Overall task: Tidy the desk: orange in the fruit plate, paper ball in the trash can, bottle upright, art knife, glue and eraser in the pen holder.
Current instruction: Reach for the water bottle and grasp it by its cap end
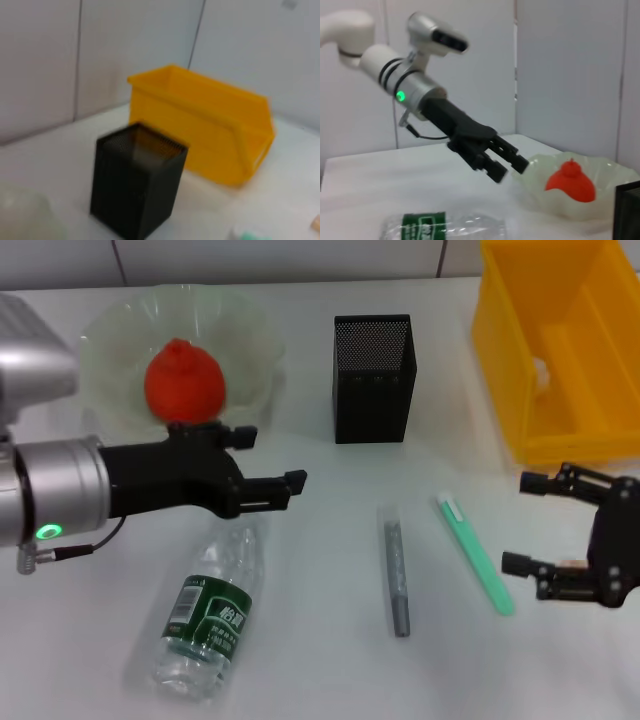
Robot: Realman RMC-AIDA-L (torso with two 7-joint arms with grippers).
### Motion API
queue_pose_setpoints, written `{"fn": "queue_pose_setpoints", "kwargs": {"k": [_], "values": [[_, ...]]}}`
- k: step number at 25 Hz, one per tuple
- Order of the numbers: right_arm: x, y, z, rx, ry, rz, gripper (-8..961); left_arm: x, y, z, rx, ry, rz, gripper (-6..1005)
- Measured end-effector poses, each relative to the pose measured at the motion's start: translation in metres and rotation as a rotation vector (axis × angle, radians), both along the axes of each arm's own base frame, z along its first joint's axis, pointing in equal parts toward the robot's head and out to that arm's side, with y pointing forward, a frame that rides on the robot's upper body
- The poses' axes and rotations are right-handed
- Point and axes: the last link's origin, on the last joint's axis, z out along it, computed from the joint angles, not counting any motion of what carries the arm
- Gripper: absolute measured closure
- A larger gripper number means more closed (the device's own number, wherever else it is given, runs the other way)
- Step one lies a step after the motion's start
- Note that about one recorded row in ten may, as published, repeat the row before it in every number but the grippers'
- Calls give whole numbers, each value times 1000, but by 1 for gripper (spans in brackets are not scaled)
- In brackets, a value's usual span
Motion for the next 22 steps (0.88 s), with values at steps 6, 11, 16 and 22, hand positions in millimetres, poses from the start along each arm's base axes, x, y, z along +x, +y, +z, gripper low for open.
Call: {"fn": "queue_pose_setpoints", "kwargs": {"k": [6,11,16,22], "values": [[9,-10,-17,-3,23,6,104,13,-13,-24,7,216,165,170],[11,-12,-21,0,20,11,105,12,-9,-35,33,307,266,170],[12,-14,-26,-6,27,11,105,10,-5,-38,51,322,322,171],[14,-14,-28,-5,22,-4,105,7,-2,-41,47,320,340,172]]}}
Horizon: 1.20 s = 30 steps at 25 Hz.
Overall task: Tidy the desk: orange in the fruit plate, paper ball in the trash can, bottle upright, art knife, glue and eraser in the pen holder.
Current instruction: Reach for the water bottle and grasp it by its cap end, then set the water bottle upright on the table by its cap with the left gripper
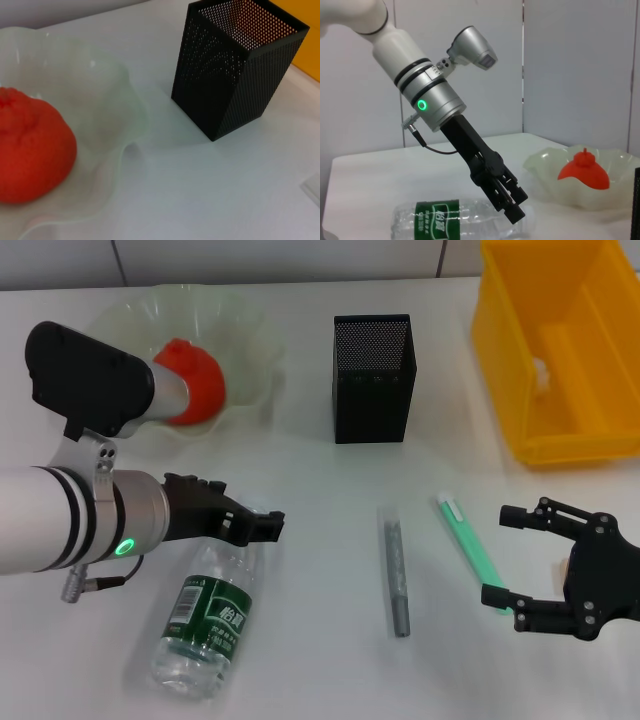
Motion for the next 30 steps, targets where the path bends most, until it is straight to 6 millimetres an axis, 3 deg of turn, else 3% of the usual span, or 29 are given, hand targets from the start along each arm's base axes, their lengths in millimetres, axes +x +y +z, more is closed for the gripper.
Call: {"fn": "queue_pose_setpoints", "kwargs": {"k": [4,19,28,30], "values": [[1,0,-2,-1,-2,-10,105,-3,4,-6,-9,4,5,172],[3,0,-1,-7,6,-34,105,-4,7,-14,-61,39,6,385],[2,-1,0,-16,16,-41,106,-1,7,-14,-83,77,-33,553],[2,-1,1,-17,16,-44,106,2,7,-11,-80,81,-57,553]]}}
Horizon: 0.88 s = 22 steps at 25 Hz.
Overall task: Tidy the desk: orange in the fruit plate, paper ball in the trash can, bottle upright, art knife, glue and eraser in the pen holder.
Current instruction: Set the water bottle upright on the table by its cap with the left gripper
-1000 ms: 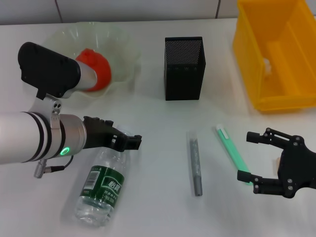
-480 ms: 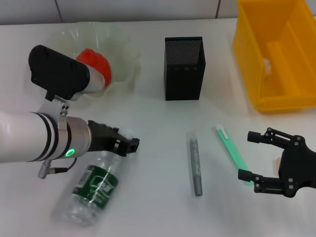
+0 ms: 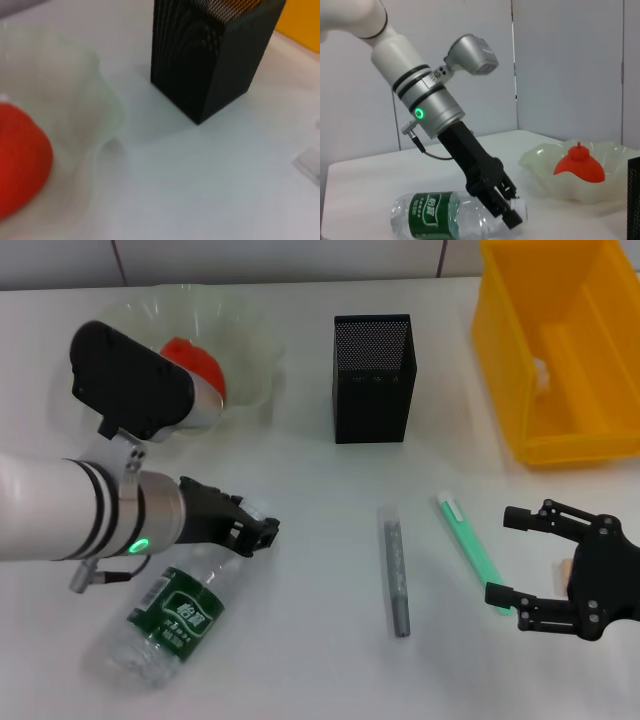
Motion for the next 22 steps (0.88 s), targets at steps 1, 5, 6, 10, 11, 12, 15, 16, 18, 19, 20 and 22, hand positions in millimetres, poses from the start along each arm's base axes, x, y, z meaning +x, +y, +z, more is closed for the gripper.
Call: {"fn": "queue_pose_setpoints", "kwargs": {"k": [1,5,6,10,11,12,15,16,18,19,20,22], "values": [[0,0,0,-1,0,-1,106,1,0,3,3,-2,-16,553],[0,0,1,-1,3,-5,106,4,-1,21,27,-39,-89,553],[0,0,1,-1,5,-5,106,3,-1,25,28,-52,-103,554],[-1,0,2,-6,11,-13,106,-4,-3,47,38,-171,-208,554],[-1,1,2,-8,12,-15,106,-6,-4,51,43,-203,-233,554],[-1,1,2,-10,14,-16,106,-10,-5,57,52,-241,-261,554],[-3,2,3,-13,15,-12,106,-21,-9,67,56,-304,-345,554],[-3,2,3,-16,18,-11,106,-25,-10,70,60,-319,-364,554],[-5,2,4,-24,26,-8,106,-33,-11,75,68,-351,-394,554],[-6,3,4,-29,31,-7,106,-41,-11,80,84,-380,-408,554],[-6,3,4,-29,31,-7,106,-41,-11,80,84,-380,-408,555],[-7,4,5,-29,33,-4,106,-48,-11,85,97,-420,-424,555]]}}
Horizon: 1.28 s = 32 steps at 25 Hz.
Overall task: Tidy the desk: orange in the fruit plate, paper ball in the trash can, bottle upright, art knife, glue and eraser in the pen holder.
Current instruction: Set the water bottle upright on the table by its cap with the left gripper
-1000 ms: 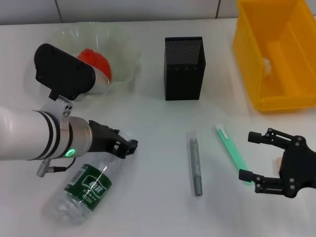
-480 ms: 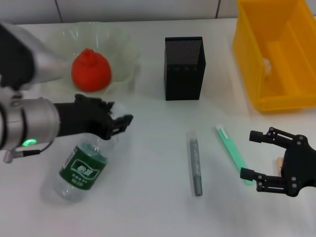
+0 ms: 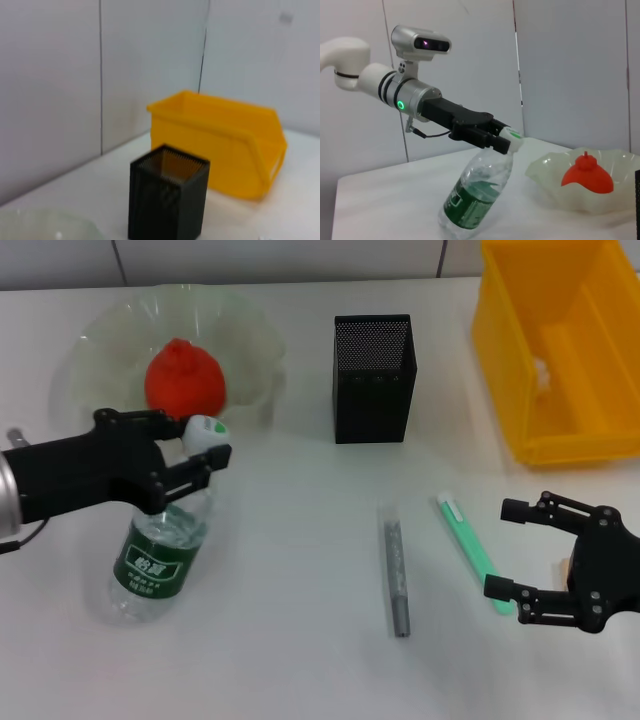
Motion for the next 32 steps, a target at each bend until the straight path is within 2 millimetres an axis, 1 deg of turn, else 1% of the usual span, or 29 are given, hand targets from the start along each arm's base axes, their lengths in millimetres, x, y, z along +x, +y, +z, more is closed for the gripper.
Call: {"fn": "queue_pose_setpoints", "kwargs": {"k": [1,2,3,4,5,12,19,26,32], "values": [[-1,0,0,-1,2,1,106,-3,0,2,3,-22,-9,555],[-2,1,0,-6,6,0,106,-10,-1,8,21,-69,-37,555],[-2,1,0,-6,6,0,106,-10,-1,8,21,-69,-37,555],[-2,2,0,-9,8,-1,106,-17,0,12,38,-94,-58,555],[-3,3,0,-11,9,0,106,-17,0,12,38,-94,-58,555],[-7,6,0,-24,20,6,106,-36,5,21,91,-166,-73,556],[-8,8,0,-27,20,11,107,-36,9,25,110,-167,-80,556],[-9,8,0,-29,20,11,107,-37,13,26,127,-174,-73,498],[-9,9,0,-30,19,11,107,-41,14,23,143,-188,-64,449]]}}
